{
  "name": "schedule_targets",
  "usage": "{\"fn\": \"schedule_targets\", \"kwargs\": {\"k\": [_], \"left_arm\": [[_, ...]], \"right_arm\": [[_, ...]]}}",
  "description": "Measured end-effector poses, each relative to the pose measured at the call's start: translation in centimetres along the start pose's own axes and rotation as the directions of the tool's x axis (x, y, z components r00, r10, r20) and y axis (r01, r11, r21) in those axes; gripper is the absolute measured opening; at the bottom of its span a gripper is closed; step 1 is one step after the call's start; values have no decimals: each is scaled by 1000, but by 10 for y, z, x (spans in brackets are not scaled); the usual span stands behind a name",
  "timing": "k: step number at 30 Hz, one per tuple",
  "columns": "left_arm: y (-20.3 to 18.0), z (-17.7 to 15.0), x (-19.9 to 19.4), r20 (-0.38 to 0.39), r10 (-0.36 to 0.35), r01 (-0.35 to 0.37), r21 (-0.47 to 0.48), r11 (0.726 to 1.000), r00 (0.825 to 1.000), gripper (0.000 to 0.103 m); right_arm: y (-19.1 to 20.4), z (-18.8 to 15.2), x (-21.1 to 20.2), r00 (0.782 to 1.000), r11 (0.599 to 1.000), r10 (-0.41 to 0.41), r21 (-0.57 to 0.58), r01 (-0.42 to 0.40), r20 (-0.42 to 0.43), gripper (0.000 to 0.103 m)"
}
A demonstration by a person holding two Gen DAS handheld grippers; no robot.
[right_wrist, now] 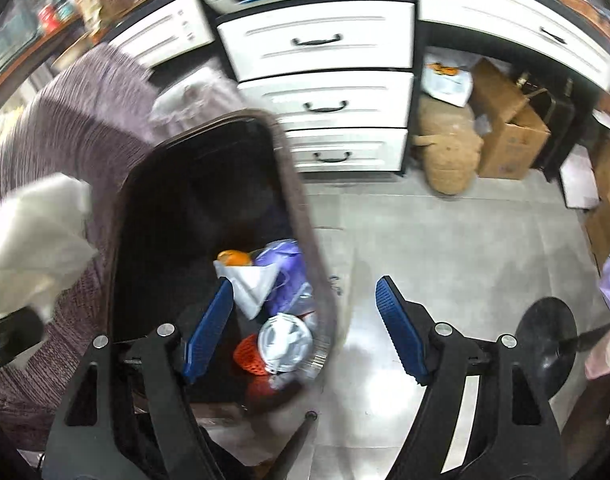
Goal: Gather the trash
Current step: 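Lower the tissue into the bin and open the left gripper, then move both grippers from the bin back over the table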
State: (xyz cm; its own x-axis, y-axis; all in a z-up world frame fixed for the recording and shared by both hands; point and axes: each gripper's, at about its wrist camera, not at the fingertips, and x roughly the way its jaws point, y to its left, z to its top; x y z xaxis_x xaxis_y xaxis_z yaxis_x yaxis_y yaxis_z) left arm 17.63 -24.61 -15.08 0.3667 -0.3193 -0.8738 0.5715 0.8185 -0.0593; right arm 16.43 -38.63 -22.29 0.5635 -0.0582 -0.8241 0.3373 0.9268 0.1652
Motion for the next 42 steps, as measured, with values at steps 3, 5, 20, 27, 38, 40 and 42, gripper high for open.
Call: {"fn": "schedule_targets", "kwargs": {"k": [3,5,20,27,38,40,42], "left_arm": [[-2,2,15,-26,15,-15,14,1000,1000,9],[-3,3,24,-42,26,-25,23,999,999,9],[-9,9,70,-108,60,-52,71,996,992,55],[-17,6,56,-68,34,-28,90,996,997,75],[-27,-9,-15,88,32,-41,102,994,996,89],[-26,-9,-32,121,29,-42,100,994,992,91],[-23,-10,-50,158,32,-46,89,995,987,93]], "right_arm": [[-18,-4,-10,1000,999,-17,29,16,19,74],[-26,-4,-17,999,999,-24,44,23,31,74],[-42,-5,-43,996,997,-21,78,14,83,78],[-45,-3,-49,994,995,-33,97,22,108,80],[-43,-1,-55,991,993,-36,115,21,129,88],[-39,0,-57,989,994,-29,107,14,142,88],[-31,2,-63,986,996,-16,91,1,166,91]]}}
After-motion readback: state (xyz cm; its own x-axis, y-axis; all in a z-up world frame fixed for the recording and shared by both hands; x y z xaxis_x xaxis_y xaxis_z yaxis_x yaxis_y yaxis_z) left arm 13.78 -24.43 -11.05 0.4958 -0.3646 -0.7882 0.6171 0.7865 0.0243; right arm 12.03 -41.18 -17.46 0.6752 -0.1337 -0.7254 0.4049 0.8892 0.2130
